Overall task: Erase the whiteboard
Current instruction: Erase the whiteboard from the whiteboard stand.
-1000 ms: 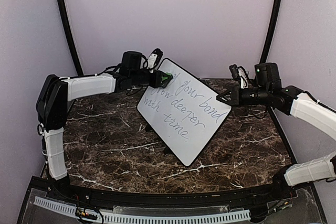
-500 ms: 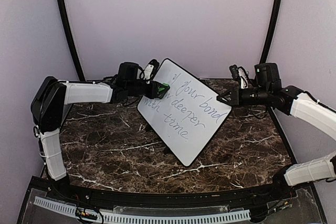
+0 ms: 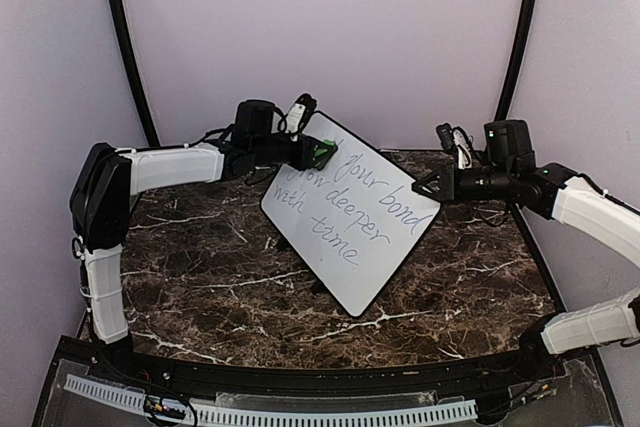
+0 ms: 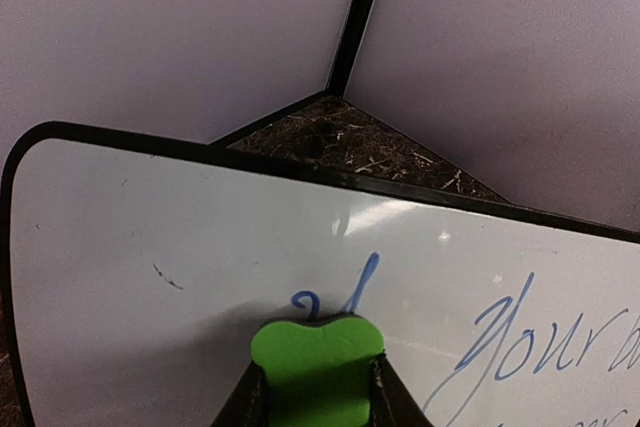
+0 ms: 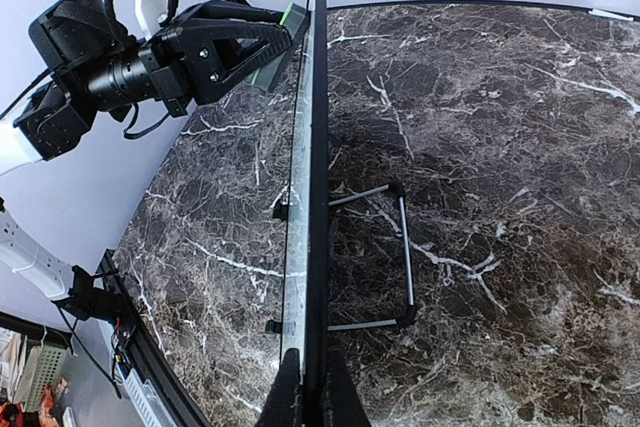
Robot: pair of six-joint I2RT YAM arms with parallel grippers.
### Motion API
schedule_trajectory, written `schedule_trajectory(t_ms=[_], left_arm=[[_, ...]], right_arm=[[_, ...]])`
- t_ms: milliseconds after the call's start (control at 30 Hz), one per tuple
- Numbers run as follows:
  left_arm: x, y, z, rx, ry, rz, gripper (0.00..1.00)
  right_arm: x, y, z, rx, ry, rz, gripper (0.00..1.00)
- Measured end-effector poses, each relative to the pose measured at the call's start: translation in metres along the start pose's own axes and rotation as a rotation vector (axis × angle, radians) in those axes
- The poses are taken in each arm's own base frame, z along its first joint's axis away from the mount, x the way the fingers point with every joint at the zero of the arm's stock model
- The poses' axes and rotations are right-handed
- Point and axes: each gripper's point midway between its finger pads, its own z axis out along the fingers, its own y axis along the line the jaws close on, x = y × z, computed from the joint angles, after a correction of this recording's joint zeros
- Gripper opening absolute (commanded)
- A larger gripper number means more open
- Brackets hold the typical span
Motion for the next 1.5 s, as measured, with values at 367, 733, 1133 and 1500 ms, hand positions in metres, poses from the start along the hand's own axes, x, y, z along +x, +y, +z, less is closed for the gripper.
schedule_trajectory(t_ms=[367,733,1133,1500], left_arm=[[0.002,-0.003,0.001,0.011,-0.007,0.008,0.16],[0.024,-0.003,-0.004,0.011,0.009,0.0,0.16],[0.016,-0.003,0.001,0.021,0.018,-0.006,0.16],[0.015,-0.005,0.002,0.033,-0.004,-0.021,0.16]], right_arm=[[-0.001,0.0,0.0,0.002,0.002,-0.002,0.0],[0.0,-0.002,0.0,0.012,0.004,-0.001,0.0],[0.0,-0.003,0.0,0.018,0.006,0.002,0.0],[0.0,-0.002,-0.001,0.02,0.013,0.003,0.0]])
